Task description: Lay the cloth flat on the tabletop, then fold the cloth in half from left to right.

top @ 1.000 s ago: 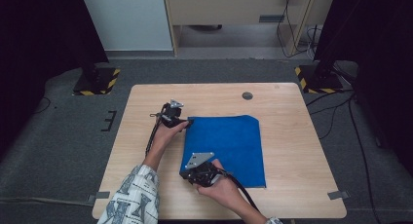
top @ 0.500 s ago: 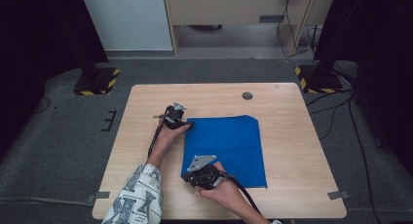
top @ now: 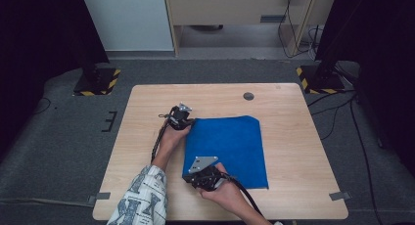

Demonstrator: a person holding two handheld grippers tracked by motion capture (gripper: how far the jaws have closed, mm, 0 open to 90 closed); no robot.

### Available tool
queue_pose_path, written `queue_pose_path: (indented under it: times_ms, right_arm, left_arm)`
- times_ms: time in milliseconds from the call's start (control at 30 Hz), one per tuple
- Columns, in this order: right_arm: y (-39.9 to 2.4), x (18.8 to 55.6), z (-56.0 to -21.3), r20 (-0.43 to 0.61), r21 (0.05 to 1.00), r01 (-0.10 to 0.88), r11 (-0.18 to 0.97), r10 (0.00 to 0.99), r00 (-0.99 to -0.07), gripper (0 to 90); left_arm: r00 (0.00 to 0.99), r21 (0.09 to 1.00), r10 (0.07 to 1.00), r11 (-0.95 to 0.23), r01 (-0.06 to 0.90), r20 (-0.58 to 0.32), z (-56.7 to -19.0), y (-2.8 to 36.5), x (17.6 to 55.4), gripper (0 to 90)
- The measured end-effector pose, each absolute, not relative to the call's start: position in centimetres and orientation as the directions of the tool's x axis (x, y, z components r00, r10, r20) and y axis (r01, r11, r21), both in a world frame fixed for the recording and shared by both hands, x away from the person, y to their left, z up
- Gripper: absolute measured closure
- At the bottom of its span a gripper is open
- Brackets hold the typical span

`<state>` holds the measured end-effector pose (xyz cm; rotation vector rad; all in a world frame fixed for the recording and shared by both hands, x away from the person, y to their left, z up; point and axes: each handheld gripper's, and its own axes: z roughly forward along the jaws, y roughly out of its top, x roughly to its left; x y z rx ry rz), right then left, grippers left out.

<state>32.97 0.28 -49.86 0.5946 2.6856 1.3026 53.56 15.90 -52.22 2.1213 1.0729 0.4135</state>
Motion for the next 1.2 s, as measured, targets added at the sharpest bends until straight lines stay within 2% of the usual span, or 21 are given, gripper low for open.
queue_pose_path:
  times_ms: [333, 1200]
  right_arm:
    - [0.2, 32.4, -49.1, 0.068, 0.784, 0.29, 0.549, 0.389, -0.919, 87.3]
    - [1.2, 32.0, -48.1, 0.061, 0.795, 0.278, 0.539, 0.386, -0.921, 87.3]
  left_arm:
    - [0.604, 0.741, 0.796, -0.379, 0.554, -0.044, -49.5, 16.1, 53.2, 87.7]
    - [0.58, 0.729, 0.812, -0.355, 0.585, -0.071, -48.6, 18.1, 53.2, 87.6]
